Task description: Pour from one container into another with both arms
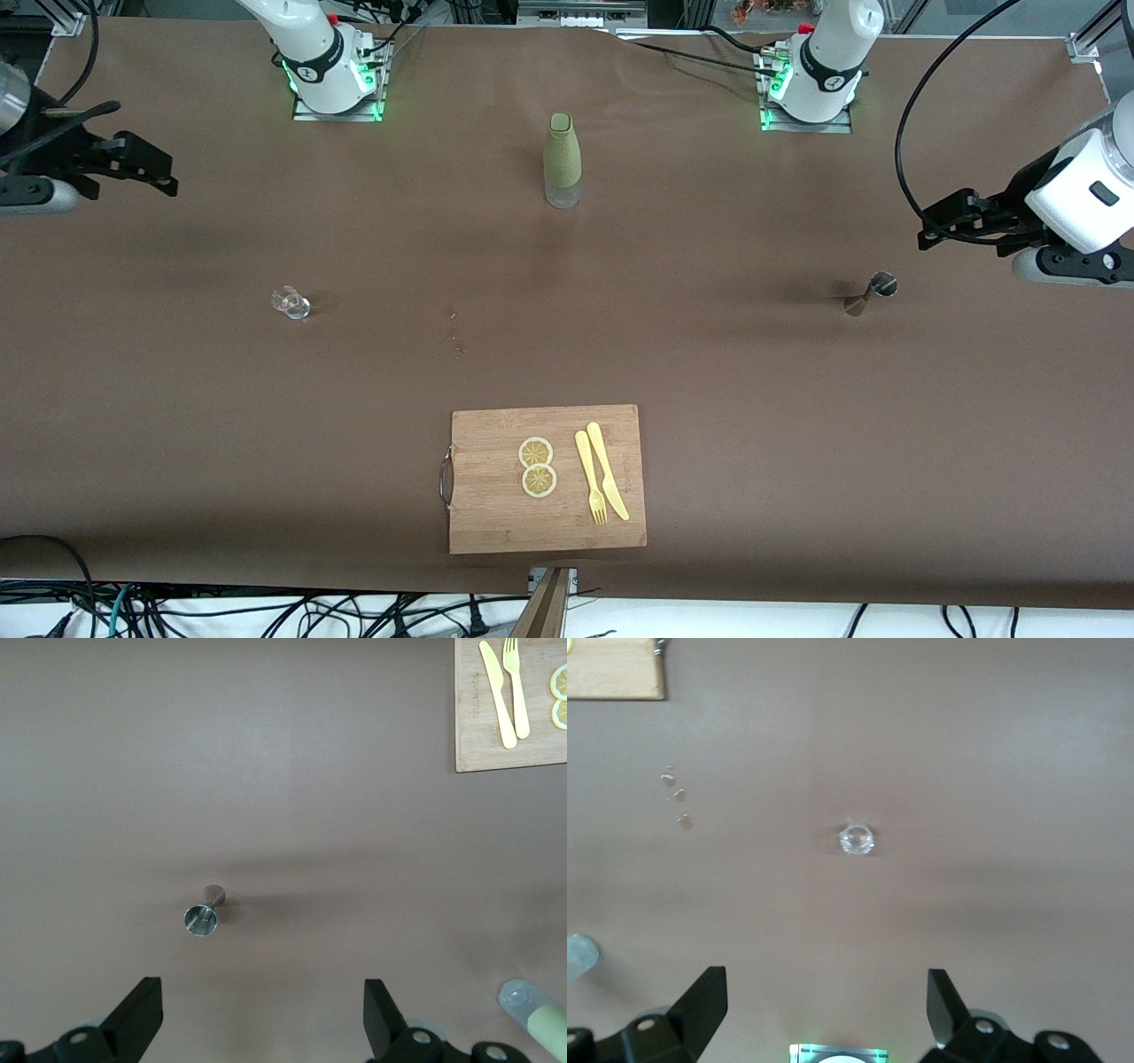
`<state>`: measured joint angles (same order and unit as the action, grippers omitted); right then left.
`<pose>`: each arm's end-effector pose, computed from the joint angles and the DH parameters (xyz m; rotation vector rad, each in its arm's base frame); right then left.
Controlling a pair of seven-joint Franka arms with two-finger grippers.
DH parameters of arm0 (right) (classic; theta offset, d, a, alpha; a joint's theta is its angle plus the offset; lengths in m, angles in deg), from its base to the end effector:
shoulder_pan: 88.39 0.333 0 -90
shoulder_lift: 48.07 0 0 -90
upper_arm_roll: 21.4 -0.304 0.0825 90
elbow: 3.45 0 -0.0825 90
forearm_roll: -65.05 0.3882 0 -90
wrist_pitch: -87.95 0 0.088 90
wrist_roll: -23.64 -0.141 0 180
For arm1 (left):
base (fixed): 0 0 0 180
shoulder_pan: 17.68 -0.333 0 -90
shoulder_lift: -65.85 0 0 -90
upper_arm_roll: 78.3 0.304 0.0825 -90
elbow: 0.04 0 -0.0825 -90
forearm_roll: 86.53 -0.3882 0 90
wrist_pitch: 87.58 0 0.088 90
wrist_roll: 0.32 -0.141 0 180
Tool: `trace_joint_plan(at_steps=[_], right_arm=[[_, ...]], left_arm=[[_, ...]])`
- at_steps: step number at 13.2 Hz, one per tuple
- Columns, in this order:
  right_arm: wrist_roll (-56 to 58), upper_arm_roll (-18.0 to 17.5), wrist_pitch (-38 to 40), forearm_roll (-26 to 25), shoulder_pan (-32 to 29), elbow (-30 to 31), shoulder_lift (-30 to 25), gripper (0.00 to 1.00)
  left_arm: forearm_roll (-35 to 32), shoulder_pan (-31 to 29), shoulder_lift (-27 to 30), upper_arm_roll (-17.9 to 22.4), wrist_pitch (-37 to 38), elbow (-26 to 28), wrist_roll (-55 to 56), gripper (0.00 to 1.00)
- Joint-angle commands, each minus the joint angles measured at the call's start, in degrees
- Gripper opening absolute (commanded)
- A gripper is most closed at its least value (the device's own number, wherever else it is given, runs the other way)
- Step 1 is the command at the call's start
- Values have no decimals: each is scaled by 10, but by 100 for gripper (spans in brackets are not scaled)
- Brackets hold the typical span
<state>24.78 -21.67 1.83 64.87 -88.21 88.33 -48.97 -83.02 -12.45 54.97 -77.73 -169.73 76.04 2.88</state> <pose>0.5431 0.0038 0.5670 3.1359 0.0434 -0.1304 0.5947 -0.0584 0.5713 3.0850 -0.0484 -0.1355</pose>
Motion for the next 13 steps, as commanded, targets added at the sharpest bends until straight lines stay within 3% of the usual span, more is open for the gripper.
trace_joint_plan(at_steps=[1, 13], right_arm=[[-5, 8, 16, -21, -3, -45, 19, 100], [-8, 10, 17, -25, -3, -54, 17, 100]], left_arm=[[-6, 3, -10, 0, 4, -21, -6, 100], [-6, 3, -10, 0, 4, -21, -6, 100]])
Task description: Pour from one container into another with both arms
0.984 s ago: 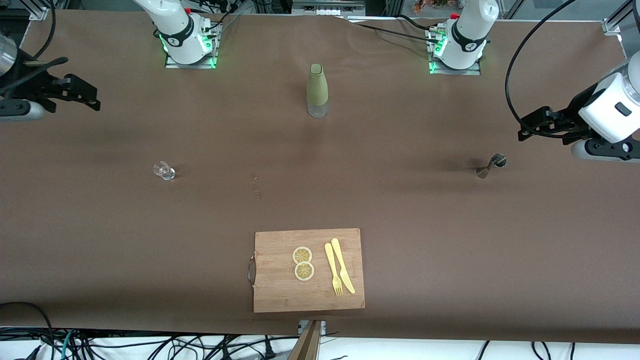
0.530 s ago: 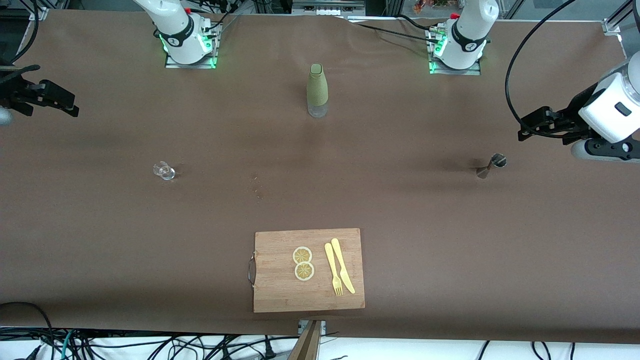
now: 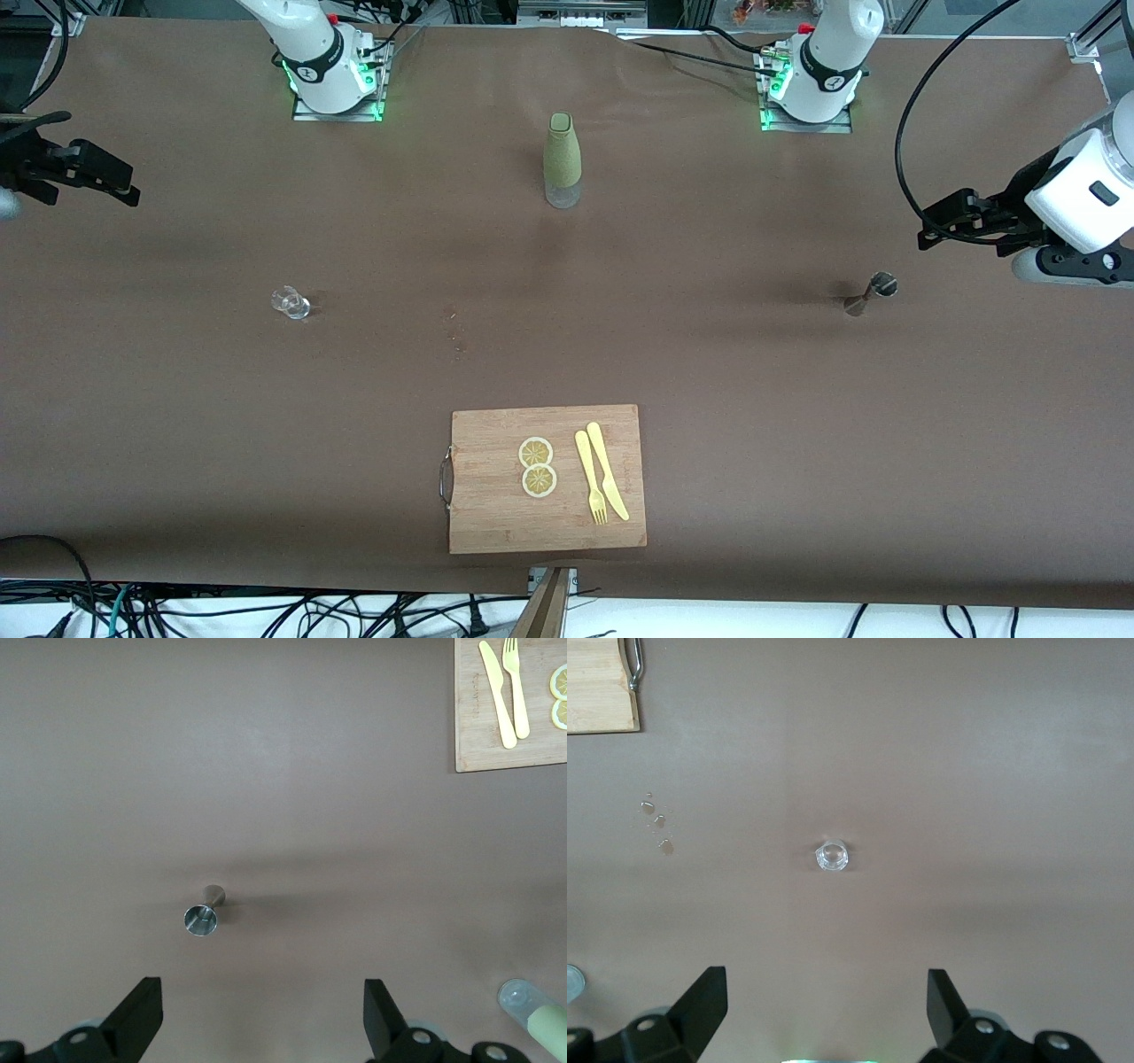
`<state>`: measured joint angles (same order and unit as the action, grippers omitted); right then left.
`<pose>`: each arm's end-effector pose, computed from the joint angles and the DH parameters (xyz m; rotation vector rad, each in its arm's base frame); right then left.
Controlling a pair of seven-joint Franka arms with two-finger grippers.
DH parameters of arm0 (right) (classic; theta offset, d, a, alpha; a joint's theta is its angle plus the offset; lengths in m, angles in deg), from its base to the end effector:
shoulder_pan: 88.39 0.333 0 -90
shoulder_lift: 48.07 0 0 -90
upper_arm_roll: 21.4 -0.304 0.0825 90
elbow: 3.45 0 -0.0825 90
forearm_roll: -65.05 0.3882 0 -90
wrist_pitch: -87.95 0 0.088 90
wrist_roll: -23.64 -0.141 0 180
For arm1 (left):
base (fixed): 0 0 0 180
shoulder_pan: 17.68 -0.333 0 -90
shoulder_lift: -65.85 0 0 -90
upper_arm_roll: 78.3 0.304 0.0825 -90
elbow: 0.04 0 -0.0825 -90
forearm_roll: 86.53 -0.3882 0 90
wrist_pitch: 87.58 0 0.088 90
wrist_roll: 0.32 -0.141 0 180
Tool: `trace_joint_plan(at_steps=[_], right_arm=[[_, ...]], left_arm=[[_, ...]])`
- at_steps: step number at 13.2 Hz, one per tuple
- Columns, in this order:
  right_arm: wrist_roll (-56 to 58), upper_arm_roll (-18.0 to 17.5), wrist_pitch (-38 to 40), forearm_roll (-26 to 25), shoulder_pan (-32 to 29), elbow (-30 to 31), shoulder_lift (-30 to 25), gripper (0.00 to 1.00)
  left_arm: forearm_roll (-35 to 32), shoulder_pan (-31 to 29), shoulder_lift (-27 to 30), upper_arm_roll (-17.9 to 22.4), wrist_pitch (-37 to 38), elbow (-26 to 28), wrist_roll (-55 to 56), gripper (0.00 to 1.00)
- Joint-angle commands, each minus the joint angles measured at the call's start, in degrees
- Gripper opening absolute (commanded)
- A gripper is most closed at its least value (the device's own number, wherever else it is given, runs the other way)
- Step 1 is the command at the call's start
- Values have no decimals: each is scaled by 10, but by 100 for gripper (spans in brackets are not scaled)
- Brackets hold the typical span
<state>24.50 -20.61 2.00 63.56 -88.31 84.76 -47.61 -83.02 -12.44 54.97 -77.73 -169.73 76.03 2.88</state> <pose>0.5522 -0.0106 0.5828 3.1153 0.0022 -0.0745 0.5947 -0.0585 0.5714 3.0850 -0.0487 -0.1353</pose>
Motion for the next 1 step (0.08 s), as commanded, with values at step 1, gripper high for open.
trace_joint_plan(at_steps=[1], right_arm=[[-7, -1, 14, -11, -2, -20, 3, 100]], left_arm=[[-6, 4, -10, 0, 4, -22, -6, 100]])
